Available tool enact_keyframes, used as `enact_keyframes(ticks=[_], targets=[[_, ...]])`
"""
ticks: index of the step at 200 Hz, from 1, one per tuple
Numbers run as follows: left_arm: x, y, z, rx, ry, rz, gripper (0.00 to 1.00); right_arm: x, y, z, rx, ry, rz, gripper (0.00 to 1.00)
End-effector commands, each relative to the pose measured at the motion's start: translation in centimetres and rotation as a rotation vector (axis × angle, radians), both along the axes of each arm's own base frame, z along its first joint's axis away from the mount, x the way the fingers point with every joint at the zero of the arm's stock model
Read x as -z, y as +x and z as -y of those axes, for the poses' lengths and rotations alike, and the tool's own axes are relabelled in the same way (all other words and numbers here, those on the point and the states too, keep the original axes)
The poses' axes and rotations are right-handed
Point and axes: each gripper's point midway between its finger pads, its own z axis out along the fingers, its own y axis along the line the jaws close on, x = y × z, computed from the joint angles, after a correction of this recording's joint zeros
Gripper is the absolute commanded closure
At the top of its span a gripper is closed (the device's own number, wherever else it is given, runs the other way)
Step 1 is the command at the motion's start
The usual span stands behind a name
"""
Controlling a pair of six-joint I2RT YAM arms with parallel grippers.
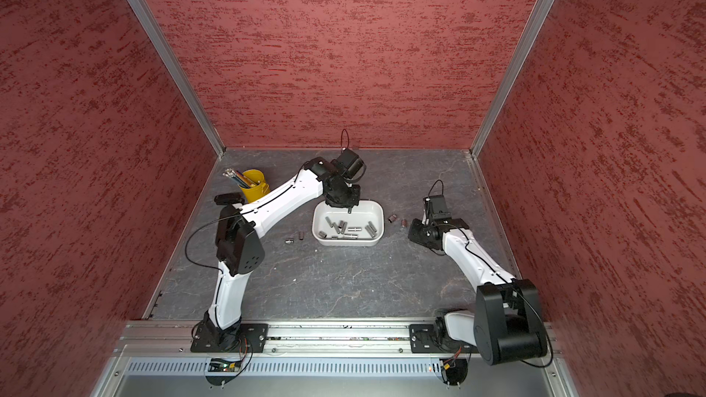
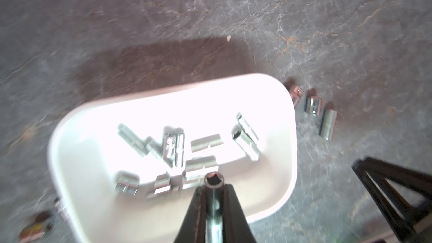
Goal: Take out the socket from the storage box
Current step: Pick up the socket head from the storage box, then place the socket head at the center of the board.
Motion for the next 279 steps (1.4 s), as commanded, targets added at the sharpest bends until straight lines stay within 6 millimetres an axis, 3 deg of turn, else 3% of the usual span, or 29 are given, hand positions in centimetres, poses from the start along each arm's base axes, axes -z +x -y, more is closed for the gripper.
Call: enact_keyframes(ticks=[1,35,64,88,139,195,226,279], targets=[[-0.1,-1.9,-1.9,-0.013,-0.001,-0.01,1.0,-0.3,0.5,-0.2,-0.013,-0.001,0.021,0.68],[1.2,-6.7,-5.1,-0.06,0.003,-0.016,1.0,-0.4,0.6,-0.3,-0.015,-0.001,0.025,0.68],[5.1,-11.0,-6.8,-0.076,-0.001,-0.052,1.0,-0.3,0.6,-0.4,-0.017,0.008,0.025,0.68],[7.9,-12.7,-7.7,-0.099,0.006,-0.068,1.0,-0.3,0.5,-0.3,-0.014,0.001,0.021,0.68],[11.7,-13.0,-7.3,-0.089,0.062,-0.083,1.0,-0.2,0.4,-0.3,-0.014,-0.001,0.015,0.68],[13.8,-13.5,-8.0,-0.108,0.124,-0.116,1.0,-0.1,0.3,-0.3,-0.013,0.003,0.01,0.68],[14.3,-13.7,-8.3,-0.114,0.133,-0.12,0.83,0.0,0.3,-0.4,-0.017,0.006,0.005,0.68],[14.2,-14.1,-8.4,-0.109,0.134,-0.128,0.7,0.3,0.4,-0.5,-0.022,0.009,-0.005,0.68]])
